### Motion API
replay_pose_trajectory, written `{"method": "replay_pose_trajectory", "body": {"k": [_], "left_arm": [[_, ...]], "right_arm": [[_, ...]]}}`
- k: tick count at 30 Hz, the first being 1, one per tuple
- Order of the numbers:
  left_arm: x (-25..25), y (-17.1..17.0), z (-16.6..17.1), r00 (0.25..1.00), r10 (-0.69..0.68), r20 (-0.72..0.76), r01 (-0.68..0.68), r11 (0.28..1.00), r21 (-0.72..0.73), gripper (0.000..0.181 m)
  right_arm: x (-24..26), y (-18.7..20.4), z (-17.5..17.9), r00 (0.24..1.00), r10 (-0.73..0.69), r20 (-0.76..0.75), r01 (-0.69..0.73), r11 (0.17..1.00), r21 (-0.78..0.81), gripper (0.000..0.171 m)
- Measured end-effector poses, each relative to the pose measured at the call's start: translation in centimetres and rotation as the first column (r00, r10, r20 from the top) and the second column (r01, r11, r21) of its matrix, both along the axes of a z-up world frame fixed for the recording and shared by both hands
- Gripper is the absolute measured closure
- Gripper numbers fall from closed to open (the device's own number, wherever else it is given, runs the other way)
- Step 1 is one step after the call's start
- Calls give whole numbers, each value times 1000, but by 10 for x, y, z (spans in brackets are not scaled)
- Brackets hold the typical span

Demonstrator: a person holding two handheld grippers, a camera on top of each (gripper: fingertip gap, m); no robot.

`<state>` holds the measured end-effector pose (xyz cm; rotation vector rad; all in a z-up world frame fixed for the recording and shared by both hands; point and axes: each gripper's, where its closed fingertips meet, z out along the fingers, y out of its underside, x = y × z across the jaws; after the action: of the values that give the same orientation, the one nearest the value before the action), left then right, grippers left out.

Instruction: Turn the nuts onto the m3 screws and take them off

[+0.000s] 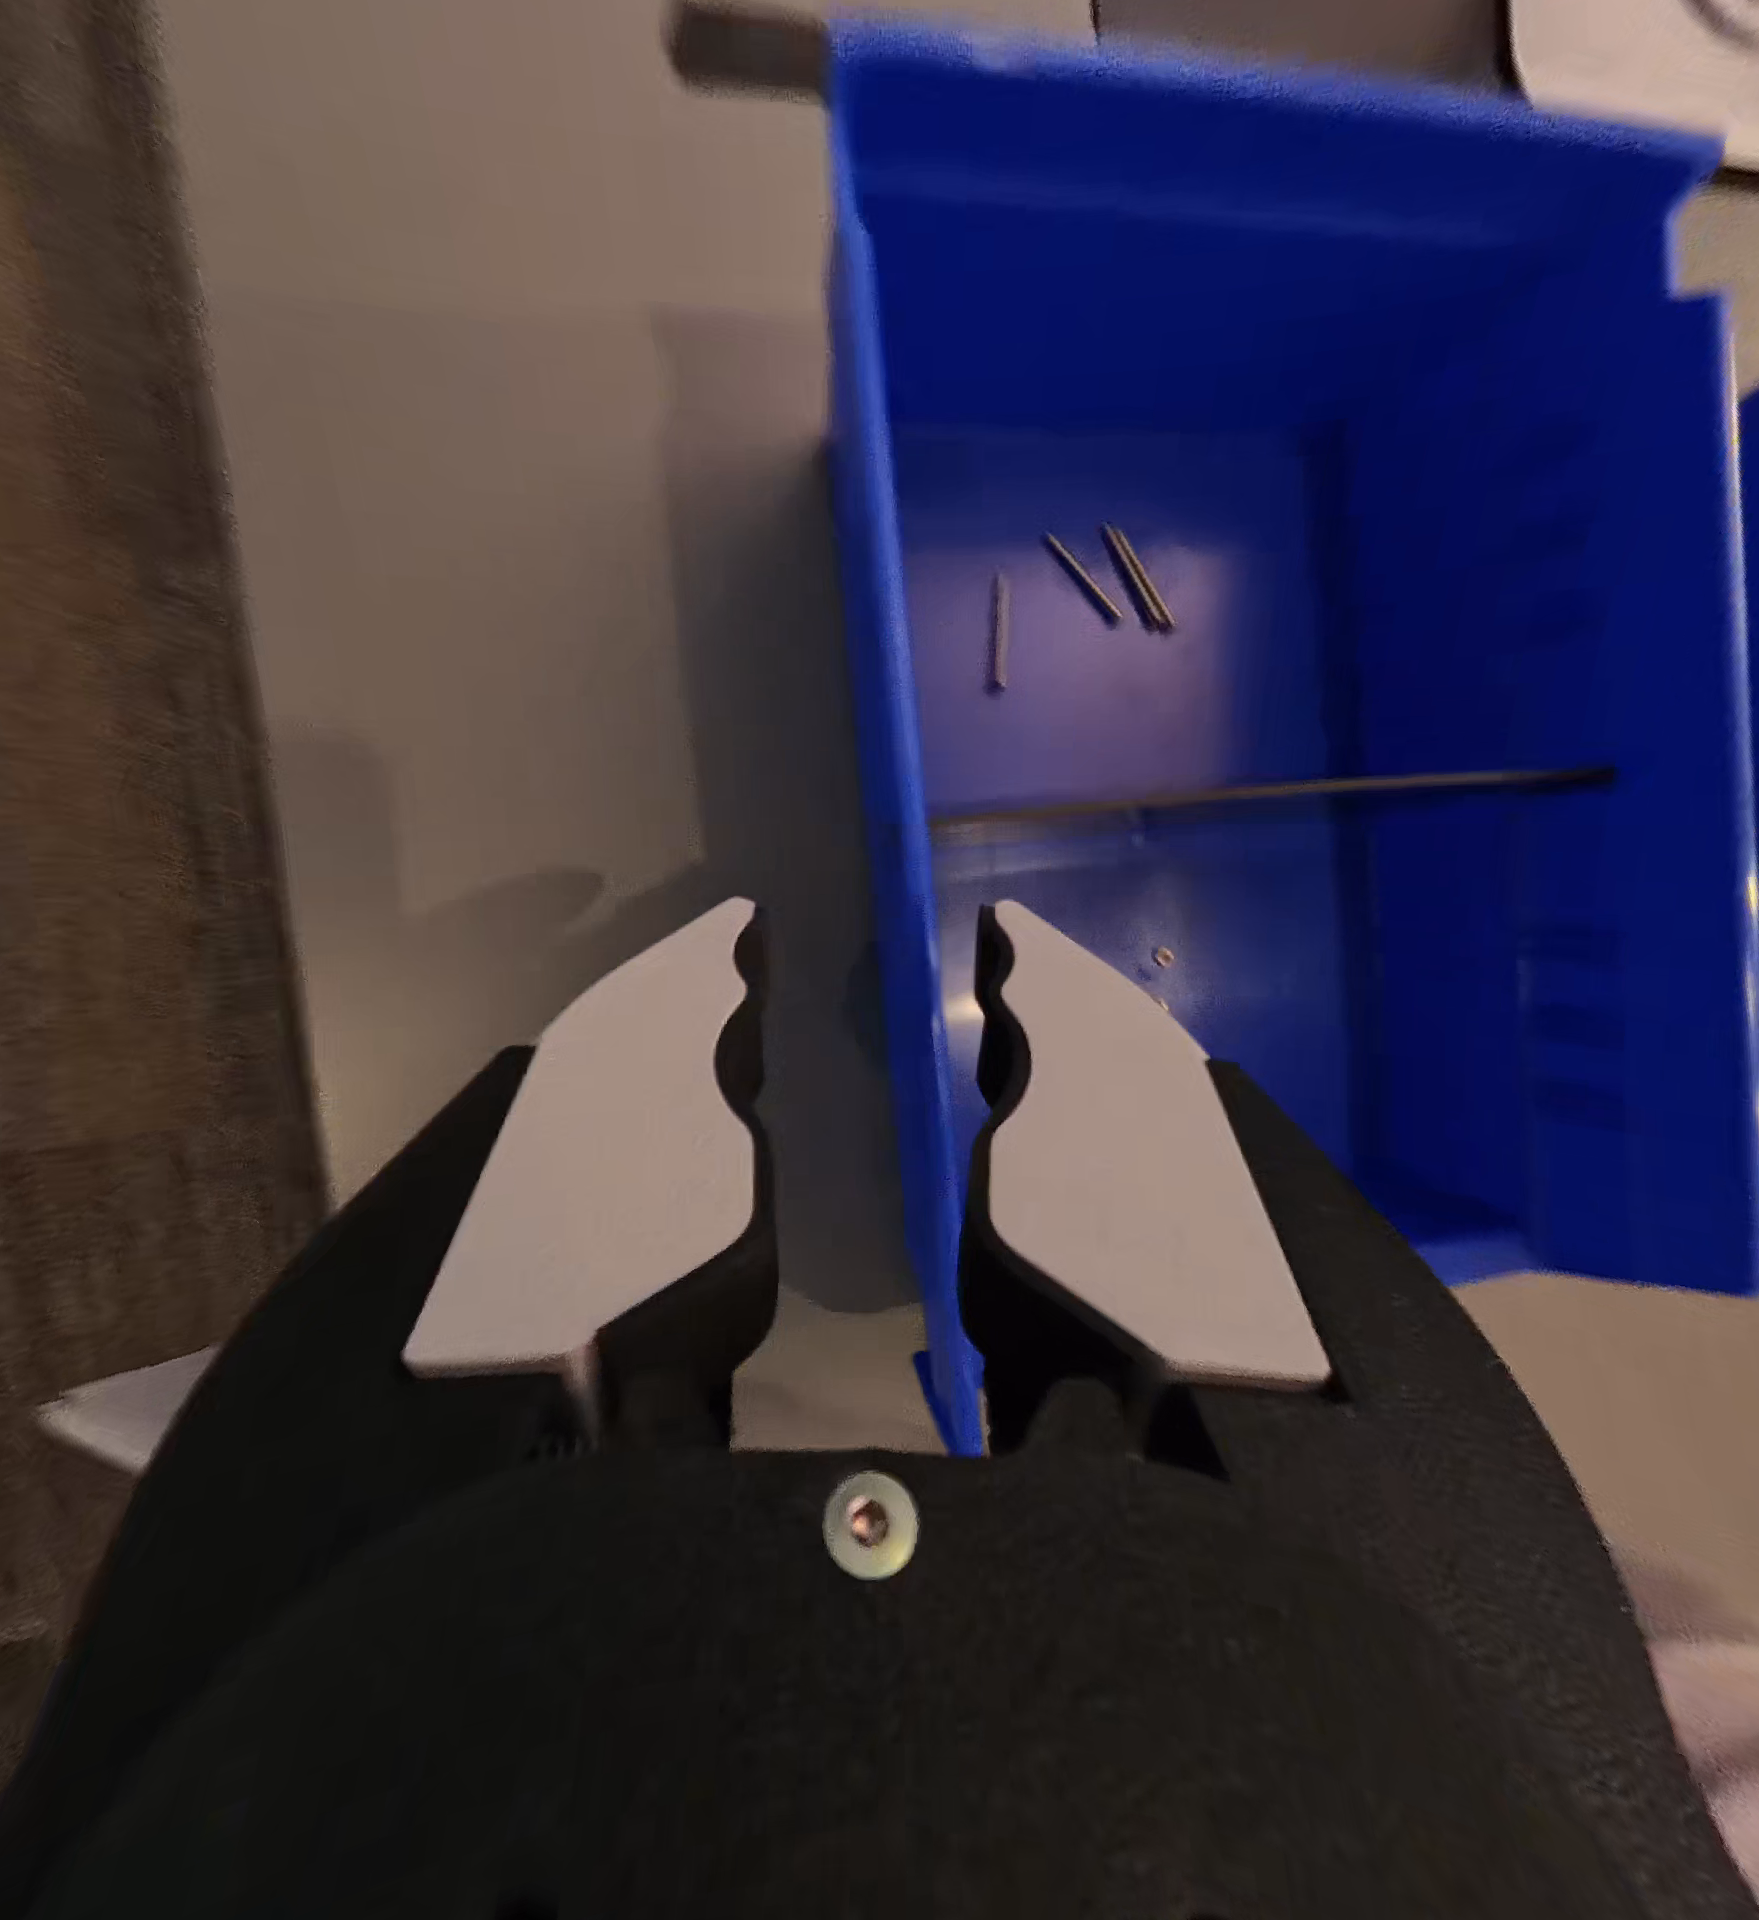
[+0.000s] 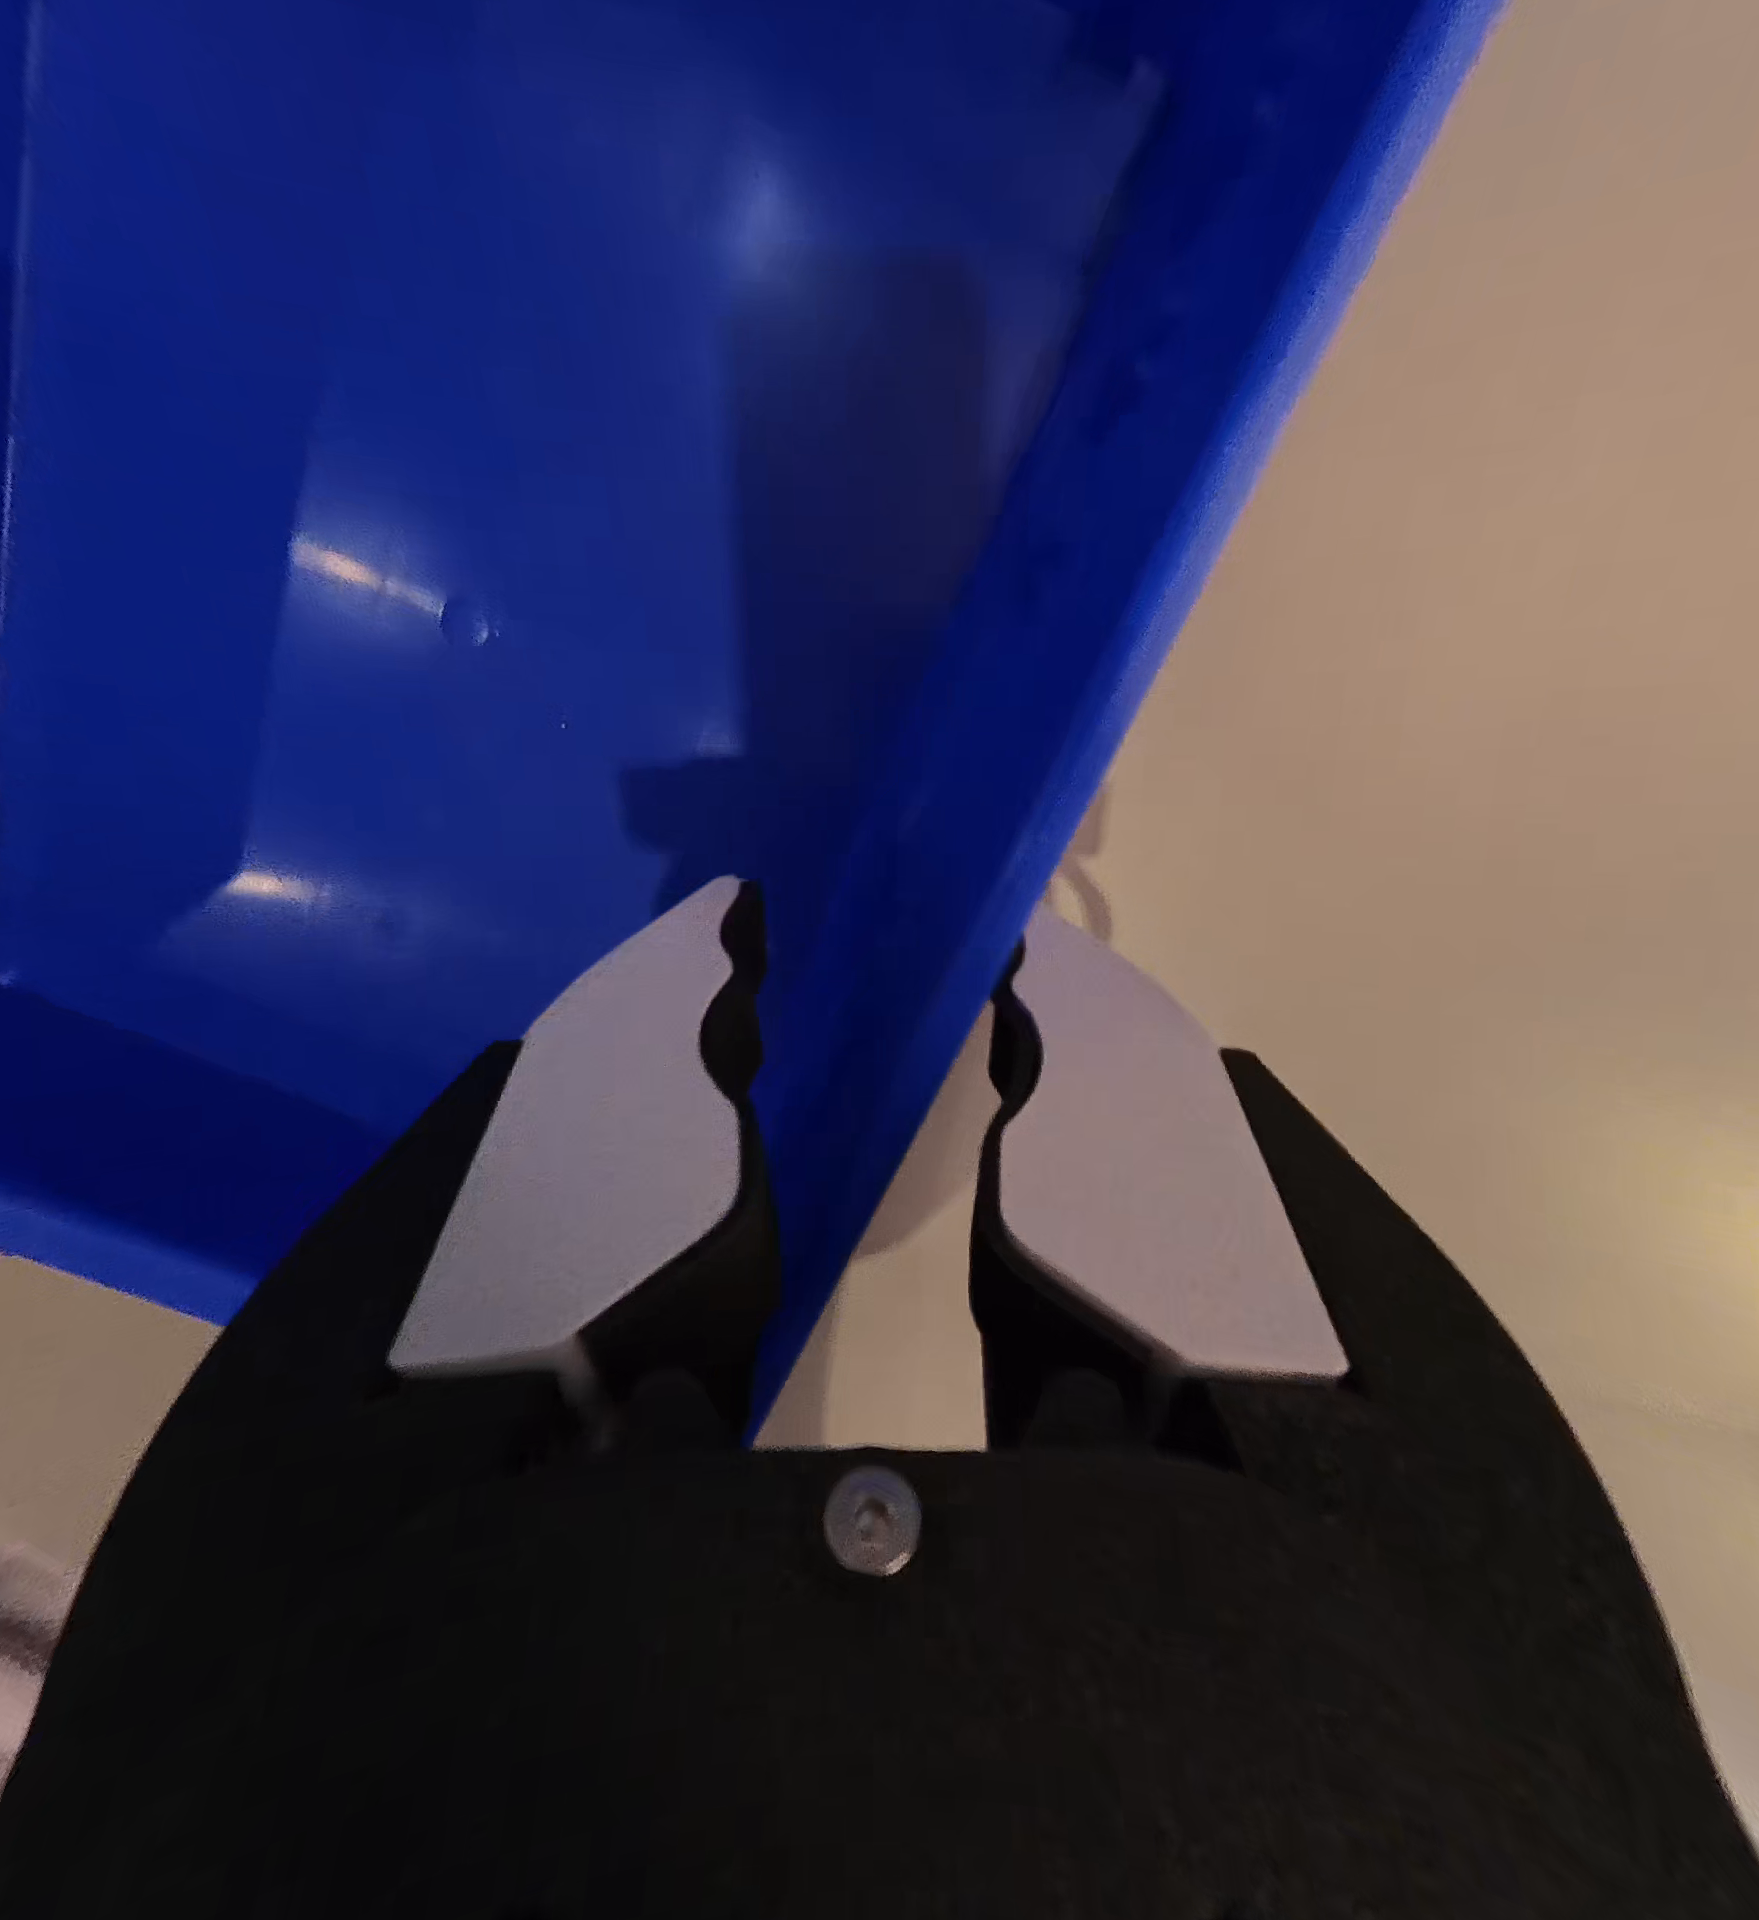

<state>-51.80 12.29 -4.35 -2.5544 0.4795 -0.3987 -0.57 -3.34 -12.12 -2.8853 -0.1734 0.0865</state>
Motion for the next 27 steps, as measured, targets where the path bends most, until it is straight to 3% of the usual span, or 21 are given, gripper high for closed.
{"method": "replay_pose_trajectory", "body": {"k": [6, 9, 15, 27], "left_arm": [[1, -5, 68, 999, 34, -9, -30, 959, 282, 148], [15, -11, 89, 999, 9, -31, 3, 932, 363, 149], [47, -17, 98, 996, -82, -47, 94, 920, 379, 150], [69, -17, 114, 991, -129, -17, 124, 890, 438, 156]], "right_arm": [[15, 7, -9, 992, -59, -110, 49, 995, -90, 164], [49, 3, -9, 993, -46, -110, 33, 992, -119, 165], [139, -34, -10, 976, -200, -85, 177, 959, -223, 166], [285, -107, -12, 925, -371, -76, 352, 916, -194, 165]]}}
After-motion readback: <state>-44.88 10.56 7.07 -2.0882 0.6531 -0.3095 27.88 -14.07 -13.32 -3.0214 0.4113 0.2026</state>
